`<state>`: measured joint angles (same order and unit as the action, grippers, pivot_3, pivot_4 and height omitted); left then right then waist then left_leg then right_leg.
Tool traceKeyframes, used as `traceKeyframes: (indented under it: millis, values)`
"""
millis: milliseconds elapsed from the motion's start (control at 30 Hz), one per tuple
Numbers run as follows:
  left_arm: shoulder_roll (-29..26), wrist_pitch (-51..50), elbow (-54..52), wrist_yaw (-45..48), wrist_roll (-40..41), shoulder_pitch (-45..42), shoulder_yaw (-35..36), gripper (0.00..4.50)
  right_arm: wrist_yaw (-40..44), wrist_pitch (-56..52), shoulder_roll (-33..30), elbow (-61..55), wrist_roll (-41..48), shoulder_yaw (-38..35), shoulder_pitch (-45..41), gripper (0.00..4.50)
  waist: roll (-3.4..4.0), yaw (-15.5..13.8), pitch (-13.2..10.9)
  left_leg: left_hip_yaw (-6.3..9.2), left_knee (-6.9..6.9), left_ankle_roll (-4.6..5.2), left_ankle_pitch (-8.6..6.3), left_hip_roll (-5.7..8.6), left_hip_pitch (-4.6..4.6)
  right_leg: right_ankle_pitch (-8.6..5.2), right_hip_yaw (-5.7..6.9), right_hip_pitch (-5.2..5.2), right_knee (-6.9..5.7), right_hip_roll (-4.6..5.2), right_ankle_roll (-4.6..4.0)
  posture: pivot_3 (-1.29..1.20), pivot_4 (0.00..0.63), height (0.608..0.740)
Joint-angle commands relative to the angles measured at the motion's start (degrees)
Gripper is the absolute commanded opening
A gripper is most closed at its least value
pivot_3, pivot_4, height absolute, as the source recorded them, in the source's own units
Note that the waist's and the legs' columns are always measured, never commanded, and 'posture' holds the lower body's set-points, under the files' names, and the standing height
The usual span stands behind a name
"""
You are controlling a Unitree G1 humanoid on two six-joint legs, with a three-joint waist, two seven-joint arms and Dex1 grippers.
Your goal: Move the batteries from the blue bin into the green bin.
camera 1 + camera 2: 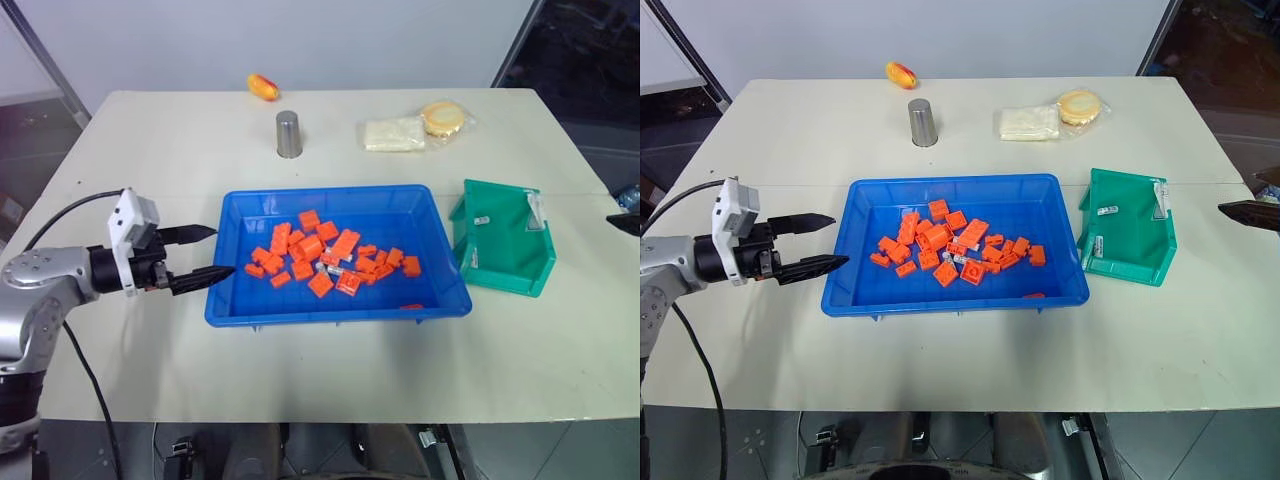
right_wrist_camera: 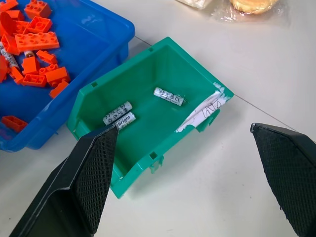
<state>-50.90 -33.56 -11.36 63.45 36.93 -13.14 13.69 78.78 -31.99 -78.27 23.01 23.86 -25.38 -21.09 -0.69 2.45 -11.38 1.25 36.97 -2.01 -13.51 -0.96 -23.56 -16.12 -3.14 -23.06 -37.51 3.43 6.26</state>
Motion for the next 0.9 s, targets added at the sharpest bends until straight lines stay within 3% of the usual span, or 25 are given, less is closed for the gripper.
traceKeyframes:
  millis: [33, 900]
  values:
    - [-0.06, -0.32, -1.14, -0.54, 0.82, -0.45, 0.93, 4.50, -0.22, 0.77, 0.08, 0.19, 0.83, -0.41, -1.59, 4.42, 0.00, 0.00, 0.00, 0.00, 0.00, 0.00, 0.00, 0.00, 0.00, 0.00, 0.00, 0.00, 0.00, 0.00, 0.00, 0.00, 0.150, 0.740]
    - [-0.33, -1.85, -1.31, -1.37, 1.40, -1.57, 1.37, 4.50, -2.11, -2.87, 2.57, -6.30, 2.60, 1.89, -3.94, 4.42, 0.00, 0.01, 0.00, 0.01, 0.01, 0.00, 0.00, 0.00, 0.00, 0.00, 0.00, 0.00, -0.01, -0.01, 0.01, 0.00, 0.150, 0.740]
